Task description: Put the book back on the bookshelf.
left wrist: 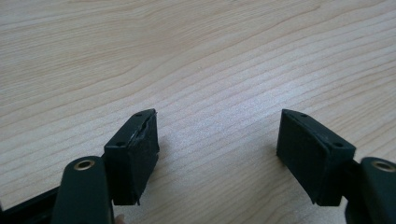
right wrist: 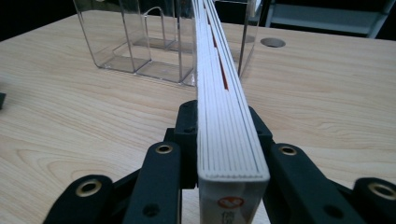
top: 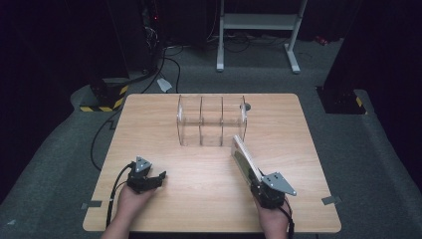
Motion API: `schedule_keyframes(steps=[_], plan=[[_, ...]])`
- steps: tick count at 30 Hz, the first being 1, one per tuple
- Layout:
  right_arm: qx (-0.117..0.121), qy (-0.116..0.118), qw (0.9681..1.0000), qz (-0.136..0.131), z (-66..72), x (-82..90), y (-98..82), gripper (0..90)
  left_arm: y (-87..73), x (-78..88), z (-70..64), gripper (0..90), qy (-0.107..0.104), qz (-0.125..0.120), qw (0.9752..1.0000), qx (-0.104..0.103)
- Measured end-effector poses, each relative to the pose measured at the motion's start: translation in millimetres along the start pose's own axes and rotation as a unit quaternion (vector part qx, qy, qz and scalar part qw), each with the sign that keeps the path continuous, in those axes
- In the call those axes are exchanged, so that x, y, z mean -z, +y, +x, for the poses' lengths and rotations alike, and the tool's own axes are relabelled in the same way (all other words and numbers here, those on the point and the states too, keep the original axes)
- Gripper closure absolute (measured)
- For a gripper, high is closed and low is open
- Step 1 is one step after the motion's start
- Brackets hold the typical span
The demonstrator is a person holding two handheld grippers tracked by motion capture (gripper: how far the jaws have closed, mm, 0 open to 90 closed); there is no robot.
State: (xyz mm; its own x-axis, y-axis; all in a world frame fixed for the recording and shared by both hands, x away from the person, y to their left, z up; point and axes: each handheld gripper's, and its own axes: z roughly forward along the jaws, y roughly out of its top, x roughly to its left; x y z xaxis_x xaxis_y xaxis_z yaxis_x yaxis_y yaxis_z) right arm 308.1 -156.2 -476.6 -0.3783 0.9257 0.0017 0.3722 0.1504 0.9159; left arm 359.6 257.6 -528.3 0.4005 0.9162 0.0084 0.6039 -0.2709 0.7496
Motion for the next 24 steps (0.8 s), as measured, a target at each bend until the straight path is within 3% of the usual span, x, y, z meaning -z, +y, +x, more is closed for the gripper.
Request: schedule_keyframes(steps=[10, 15, 24], plan=[[-0.009, 0.004, 0.9999, 0.005, -4.1, -0.2, 1.4, 75.1, 0.0, 0.1, 0.1, 29.4, 0.0, 0.0, 1.0, -0.001], [-0.009, -0.004, 1.0, 0.0, -0.9, -0.5, 3.2, 75.5, -0.1, 0.0, -0.3, 29.3, 0.0, -0.001, 1.0, 0.001], [-0.002, -0.018, 0.9997, -0.016, 1.9, -0.9, 23.5, 75.6, -0.3, 0.2, -0.4, 29.3, 0.0, -0.001, 1.0, 0.002]])
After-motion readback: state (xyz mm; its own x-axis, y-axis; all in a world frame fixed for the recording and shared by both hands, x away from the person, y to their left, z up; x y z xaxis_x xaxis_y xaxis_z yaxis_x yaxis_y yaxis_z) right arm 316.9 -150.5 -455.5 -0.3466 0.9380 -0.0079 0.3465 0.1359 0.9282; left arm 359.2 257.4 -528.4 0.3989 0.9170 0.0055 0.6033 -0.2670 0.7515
